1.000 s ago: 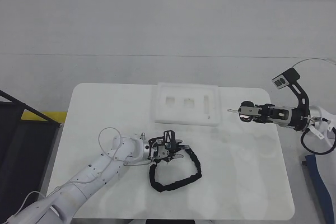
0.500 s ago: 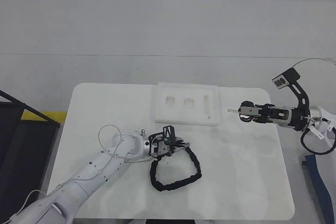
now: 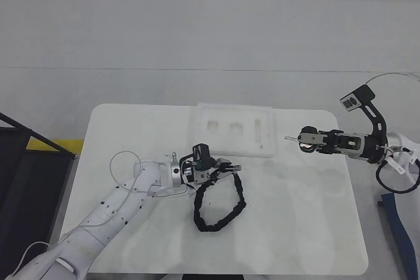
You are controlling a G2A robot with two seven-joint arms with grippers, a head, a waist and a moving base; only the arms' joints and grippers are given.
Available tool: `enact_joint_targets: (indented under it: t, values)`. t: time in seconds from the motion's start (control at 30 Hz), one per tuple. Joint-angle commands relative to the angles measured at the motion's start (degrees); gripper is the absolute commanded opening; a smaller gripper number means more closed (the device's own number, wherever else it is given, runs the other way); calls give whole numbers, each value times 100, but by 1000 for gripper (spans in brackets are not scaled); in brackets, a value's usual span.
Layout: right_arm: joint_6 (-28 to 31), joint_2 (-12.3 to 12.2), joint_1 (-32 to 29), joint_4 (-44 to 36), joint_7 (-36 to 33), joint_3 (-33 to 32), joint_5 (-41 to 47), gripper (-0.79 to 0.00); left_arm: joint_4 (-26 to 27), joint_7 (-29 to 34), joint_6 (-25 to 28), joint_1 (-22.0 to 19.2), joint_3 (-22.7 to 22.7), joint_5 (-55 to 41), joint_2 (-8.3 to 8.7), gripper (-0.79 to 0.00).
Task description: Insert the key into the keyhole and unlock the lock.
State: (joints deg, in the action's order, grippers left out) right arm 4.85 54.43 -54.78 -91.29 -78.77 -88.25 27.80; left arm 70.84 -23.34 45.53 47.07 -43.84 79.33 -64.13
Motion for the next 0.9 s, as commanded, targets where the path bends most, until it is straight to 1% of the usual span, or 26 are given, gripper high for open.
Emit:
enact_joint_targets:
  t: [0.0,0.13,0.23,0.33,0.4,0.6,0.7,0.87]
  values:
    - [-3,-1,-25,-42,64,10,-37,-785,91,-153,47,64,-97,-33,25,-785]
    - [-173,-50,-54,-330,-81,24,-329,-785,275,-492,171,172,-254,-50,66,-785]
    - [-451,-102,4,-522,-272,-20,-511,-785,414,-828,269,233,-358,-76,85,-785]
    - [-694,-174,110,-754,-694,-35,-855,-785,555,-1098,346,268,-430,-13,99,-785]
    - [-830,-213,187,-872,-923,-43,-935,-785,650,-1295,385,280,-469,30,103,-785]
    - [-1140,-376,418,-1202,-923,103,-1041,-785,909,-2054,468,217,-496,213,78,-785]
    - [-1304,-453,548,-1297,-923,138,-1061,-785,903,-2461,463,148,-449,310,42,-785]
    - [-1559,-552,671,-1475,-923,151,-1087,-785,644,-3076,351,32,-317,367,-50,-785]
